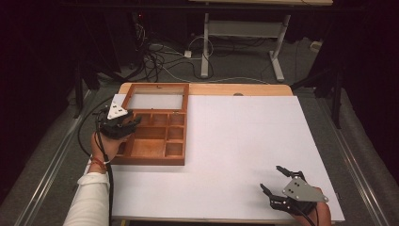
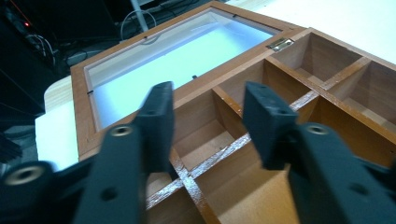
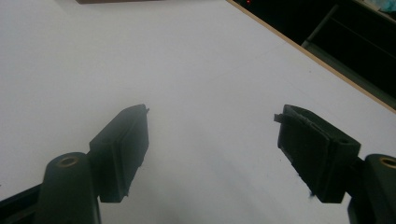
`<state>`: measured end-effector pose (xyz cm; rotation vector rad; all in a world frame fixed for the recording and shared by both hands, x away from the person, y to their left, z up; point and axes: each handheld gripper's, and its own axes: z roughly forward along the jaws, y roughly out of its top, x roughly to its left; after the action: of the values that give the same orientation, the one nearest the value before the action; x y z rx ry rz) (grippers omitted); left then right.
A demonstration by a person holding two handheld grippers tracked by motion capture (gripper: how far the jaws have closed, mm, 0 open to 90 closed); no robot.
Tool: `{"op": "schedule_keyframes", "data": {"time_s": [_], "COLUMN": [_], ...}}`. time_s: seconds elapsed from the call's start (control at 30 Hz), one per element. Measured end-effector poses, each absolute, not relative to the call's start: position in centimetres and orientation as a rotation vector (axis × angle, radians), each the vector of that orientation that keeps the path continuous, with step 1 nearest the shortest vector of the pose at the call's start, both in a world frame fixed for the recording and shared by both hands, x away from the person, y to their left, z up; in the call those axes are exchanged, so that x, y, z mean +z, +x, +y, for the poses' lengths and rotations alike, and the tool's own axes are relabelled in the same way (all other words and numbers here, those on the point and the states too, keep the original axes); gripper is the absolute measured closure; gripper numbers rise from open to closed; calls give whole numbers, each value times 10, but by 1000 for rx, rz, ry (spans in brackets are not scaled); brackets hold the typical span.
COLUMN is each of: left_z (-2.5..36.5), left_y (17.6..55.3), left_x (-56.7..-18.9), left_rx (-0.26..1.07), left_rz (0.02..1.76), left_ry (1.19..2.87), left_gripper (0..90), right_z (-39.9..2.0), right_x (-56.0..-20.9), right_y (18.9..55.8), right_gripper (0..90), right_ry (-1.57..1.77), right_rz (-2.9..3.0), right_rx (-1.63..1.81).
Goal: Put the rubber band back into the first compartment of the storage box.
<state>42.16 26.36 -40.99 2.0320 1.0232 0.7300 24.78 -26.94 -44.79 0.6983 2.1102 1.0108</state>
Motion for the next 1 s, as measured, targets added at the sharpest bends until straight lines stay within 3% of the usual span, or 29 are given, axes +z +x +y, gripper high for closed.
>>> {"op": "schedule_keyframes", "data": {"time_s": [0.07,0.13,0.2,0.37,1.0], "left_z": [260,254,251,244,215], "left_y": [419,416,413,405,376], "left_x": [-411,-411,-410,-407,-395], "left_rx": [725,763,773,776,813], "left_rz": [1004,1012,999,959,774], "left_ry": [2036,2040,2024,1994,1956], "left_gripper": [449,324,313,188,164], "right_z": [-269,-269,-269,-268,-267], "right_x": [-448,-447,-446,-447,-445], "right_y": [247,247,246,246,245], "right_gripper": [254,254,255,255,255], "right_ry": [699,694,695,693,679], "right_rz": [2111,2111,2109,2112,2107], "right_rx": [1015,1016,1019,1016,1030]}}
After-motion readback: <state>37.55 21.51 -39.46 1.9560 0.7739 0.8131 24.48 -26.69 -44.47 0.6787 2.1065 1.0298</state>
